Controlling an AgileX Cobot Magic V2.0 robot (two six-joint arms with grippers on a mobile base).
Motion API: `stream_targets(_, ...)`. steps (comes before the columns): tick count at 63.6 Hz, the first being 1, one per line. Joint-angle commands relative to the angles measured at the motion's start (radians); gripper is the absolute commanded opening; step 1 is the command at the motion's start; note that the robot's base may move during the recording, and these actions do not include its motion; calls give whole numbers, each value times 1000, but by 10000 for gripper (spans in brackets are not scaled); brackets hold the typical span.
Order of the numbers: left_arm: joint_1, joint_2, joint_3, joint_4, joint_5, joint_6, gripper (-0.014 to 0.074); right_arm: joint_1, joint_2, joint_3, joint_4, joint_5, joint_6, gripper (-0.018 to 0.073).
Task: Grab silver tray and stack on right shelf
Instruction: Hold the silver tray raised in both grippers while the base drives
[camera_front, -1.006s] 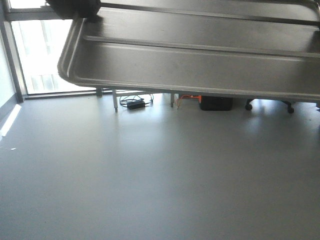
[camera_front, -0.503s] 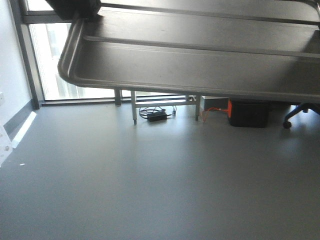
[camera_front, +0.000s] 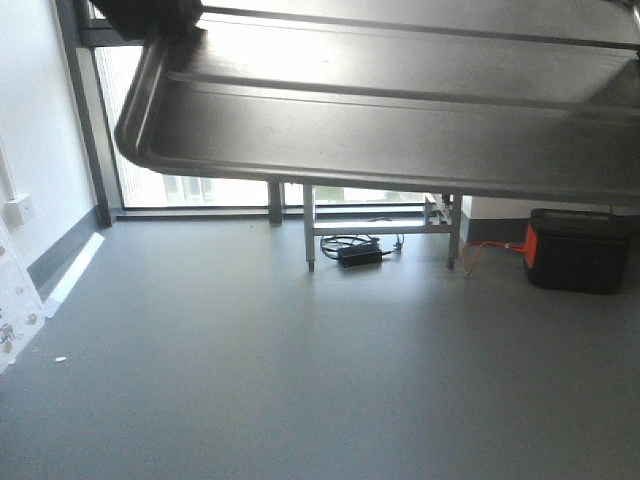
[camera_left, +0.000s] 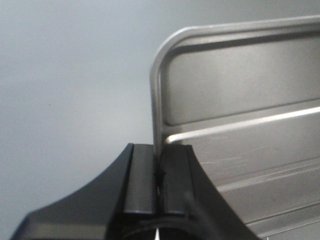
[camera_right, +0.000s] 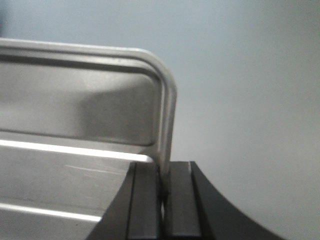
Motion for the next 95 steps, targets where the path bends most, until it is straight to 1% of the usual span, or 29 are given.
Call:
stream_targets(1,-6,-33,-29,48,26,14,-94,-6,-20,-38,-66,-34,-14,54)
stream_targets(95,-6,-33,-29,48,26,14,-94,-6,-20,-38,-66,-35,-14,54)
